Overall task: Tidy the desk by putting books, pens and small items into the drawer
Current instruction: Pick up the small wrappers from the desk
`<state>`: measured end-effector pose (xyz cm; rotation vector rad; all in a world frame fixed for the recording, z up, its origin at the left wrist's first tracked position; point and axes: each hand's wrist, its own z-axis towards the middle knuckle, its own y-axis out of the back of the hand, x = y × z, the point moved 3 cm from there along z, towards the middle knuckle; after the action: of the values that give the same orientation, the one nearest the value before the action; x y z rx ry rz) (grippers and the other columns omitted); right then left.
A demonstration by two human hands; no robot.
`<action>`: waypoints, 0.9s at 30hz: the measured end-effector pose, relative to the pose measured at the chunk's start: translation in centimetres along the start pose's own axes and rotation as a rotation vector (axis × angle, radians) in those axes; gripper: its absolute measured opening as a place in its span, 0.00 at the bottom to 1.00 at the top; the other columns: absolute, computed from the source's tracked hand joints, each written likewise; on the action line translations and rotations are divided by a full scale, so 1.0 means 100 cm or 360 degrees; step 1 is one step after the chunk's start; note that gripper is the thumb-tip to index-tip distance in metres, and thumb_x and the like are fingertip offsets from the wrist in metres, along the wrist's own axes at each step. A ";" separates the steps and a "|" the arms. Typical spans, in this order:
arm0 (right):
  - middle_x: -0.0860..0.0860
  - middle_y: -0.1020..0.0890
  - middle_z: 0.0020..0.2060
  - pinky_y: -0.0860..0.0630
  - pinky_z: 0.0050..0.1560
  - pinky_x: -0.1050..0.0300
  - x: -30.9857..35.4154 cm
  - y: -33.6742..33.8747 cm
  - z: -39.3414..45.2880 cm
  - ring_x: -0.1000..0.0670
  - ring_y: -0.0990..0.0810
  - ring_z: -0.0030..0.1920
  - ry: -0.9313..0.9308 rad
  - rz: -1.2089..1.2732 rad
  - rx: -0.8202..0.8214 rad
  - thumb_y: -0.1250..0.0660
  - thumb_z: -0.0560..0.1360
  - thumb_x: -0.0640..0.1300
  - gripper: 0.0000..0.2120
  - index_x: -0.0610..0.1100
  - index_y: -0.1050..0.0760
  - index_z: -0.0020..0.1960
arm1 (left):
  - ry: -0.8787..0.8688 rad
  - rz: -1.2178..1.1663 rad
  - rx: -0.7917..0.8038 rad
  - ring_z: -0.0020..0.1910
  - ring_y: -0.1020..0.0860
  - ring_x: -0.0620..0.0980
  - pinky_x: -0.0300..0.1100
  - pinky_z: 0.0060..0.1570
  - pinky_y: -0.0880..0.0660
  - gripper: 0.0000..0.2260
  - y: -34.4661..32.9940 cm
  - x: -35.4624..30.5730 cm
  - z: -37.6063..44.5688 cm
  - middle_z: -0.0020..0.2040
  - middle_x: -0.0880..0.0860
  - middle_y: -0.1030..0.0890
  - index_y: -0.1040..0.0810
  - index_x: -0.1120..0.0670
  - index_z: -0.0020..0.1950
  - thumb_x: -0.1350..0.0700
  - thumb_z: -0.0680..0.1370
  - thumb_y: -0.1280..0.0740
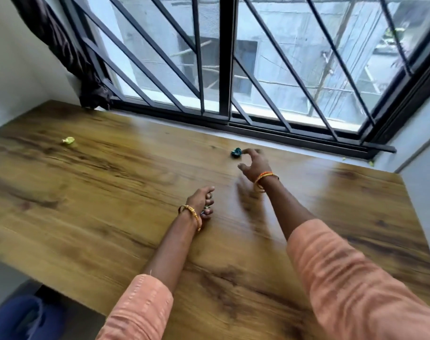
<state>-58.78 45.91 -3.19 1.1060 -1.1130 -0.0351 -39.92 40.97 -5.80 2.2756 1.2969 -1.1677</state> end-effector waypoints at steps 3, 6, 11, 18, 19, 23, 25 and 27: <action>0.45 0.44 0.75 0.39 0.72 0.50 0.011 -0.018 0.031 0.39 0.39 0.71 -0.0093 -0.0200 0.0137 0.37 0.74 0.35 0.27 0.49 0.36 0.71 | -0.0023 -0.0006 0.0022 0.15 0.39 0.43 0.28 0.18 0.45 0.17 0.034 -0.006 0.006 0.19 0.45 0.37 0.37 0.50 0.31 0.51 0.78 0.36; 0.48 0.46 0.76 0.40 0.71 0.50 0.014 -0.040 0.040 0.38 0.40 0.71 -0.0206 -0.0244 0.0131 0.43 0.75 0.34 0.27 0.51 0.37 0.72 | -0.0056 -0.0089 0.0131 0.16 0.38 0.43 0.29 0.18 0.43 0.13 0.062 -0.008 0.011 0.20 0.45 0.36 0.33 0.53 0.35 0.53 0.79 0.38; 0.45 0.29 0.66 0.35 0.64 0.52 0.014 -0.062 0.028 0.38 0.34 0.63 -0.0155 -0.0300 -0.0227 0.41 0.77 0.35 0.17 0.45 0.24 0.62 | -0.0014 -0.0337 0.0303 0.18 0.34 0.43 0.29 0.19 0.40 0.07 0.081 -0.008 0.013 0.25 0.49 0.30 0.29 0.56 0.43 0.61 0.81 0.42; 0.41 0.16 0.45 0.24 0.49 0.56 0.052 -0.071 -0.013 0.45 0.20 0.45 -0.0157 0.0165 -0.0332 0.29 0.70 0.37 0.06 0.39 0.17 0.47 | -0.0001 -0.0507 0.0428 0.24 0.21 0.46 0.28 0.15 0.40 0.08 0.104 -0.020 0.014 0.40 0.54 0.16 0.30 0.54 0.45 0.62 0.81 0.44; 0.41 0.16 0.44 0.25 0.47 0.59 0.062 -0.077 -0.022 0.48 0.21 0.43 -0.0128 0.0211 -0.0288 0.28 0.70 0.38 0.06 0.39 0.17 0.47 | -0.0022 -0.0522 0.0443 0.27 0.19 0.48 0.28 0.15 0.40 0.07 0.110 -0.022 0.015 0.43 0.54 0.16 0.30 0.54 0.46 0.60 0.82 0.45; 0.41 0.16 0.44 0.24 0.44 0.56 0.116 -0.112 -0.053 0.49 0.20 0.41 0.0039 0.0232 0.0242 0.29 0.71 0.40 0.06 0.41 0.18 0.47 | -0.0118 -0.0484 0.0398 0.38 0.17 0.52 0.30 0.17 0.36 0.05 0.132 -0.029 0.019 0.52 0.56 0.21 0.31 0.51 0.56 0.54 0.83 0.45; 0.39 0.16 0.46 0.22 0.48 0.51 0.146 -0.129 -0.061 0.44 0.18 0.44 0.0154 0.0197 0.0507 0.33 0.74 0.38 0.07 0.39 0.19 0.50 | -0.0183 -0.0401 0.0369 0.37 0.20 0.49 0.32 0.19 0.33 0.10 0.143 -0.035 0.020 0.50 0.55 0.20 0.28 0.51 0.59 0.52 0.83 0.45; 0.40 0.17 0.48 0.22 0.52 0.48 0.170 -0.145 -0.059 0.44 0.19 0.46 0.0249 0.0026 0.0669 0.37 0.76 0.38 0.09 0.39 0.20 0.53 | -0.0202 -0.0348 0.0311 0.30 0.22 0.45 0.33 0.20 0.32 0.13 0.156 -0.042 0.017 0.39 0.52 0.19 0.25 0.55 0.55 0.51 0.83 0.46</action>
<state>-39.20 33.82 -1.87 1.4460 -1.0118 0.3064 -29.26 28.74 -6.02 2.1871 1.4684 -1.5492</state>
